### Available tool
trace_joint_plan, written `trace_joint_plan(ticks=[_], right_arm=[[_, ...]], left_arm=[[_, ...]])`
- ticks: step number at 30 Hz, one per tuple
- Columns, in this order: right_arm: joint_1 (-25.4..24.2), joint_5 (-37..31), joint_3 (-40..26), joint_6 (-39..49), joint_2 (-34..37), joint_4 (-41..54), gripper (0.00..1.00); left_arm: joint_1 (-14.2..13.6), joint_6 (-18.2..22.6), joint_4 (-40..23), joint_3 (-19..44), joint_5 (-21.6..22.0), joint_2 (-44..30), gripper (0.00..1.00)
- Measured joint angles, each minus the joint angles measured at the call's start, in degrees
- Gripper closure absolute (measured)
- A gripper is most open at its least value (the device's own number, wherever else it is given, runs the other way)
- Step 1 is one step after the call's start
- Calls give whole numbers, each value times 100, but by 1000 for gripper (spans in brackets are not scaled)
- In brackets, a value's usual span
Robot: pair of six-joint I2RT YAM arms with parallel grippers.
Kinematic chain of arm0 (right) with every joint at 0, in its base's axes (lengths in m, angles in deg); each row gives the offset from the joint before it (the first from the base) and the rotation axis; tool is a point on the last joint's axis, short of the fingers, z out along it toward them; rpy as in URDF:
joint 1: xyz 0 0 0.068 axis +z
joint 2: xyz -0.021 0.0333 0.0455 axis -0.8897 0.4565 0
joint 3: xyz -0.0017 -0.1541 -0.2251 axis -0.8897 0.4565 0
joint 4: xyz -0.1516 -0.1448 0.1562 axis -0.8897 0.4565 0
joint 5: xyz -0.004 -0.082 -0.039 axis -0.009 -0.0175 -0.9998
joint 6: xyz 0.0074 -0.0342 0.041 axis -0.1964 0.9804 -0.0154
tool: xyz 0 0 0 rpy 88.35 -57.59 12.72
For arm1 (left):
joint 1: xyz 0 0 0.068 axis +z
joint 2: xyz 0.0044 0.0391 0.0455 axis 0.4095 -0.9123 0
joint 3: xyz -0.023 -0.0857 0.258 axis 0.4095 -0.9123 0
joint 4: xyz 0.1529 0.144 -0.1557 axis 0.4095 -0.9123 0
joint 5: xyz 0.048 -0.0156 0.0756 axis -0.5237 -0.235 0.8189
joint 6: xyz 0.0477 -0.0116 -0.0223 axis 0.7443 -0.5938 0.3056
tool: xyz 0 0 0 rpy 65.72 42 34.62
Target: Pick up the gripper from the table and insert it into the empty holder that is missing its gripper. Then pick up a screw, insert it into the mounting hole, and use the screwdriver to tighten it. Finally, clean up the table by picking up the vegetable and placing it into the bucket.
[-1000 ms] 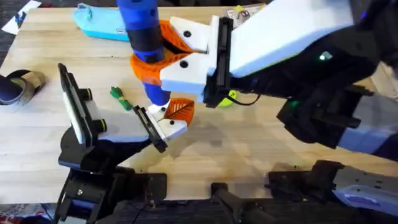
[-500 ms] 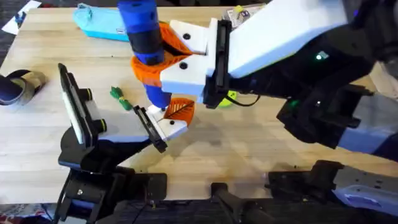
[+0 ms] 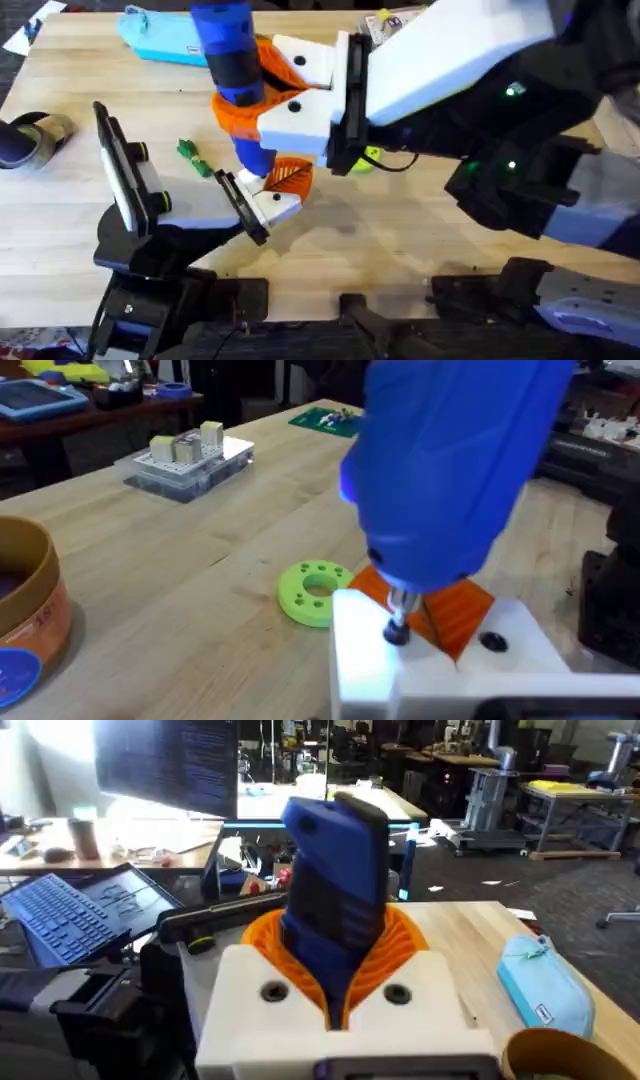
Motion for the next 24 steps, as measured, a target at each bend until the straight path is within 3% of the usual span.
trace_joint_plan(ticks=[24], right_arm=[[0, 0, 0, -44, 54, 5, 958]], left_arm=[[0, 0, -1, 0, 0, 0, 985]])
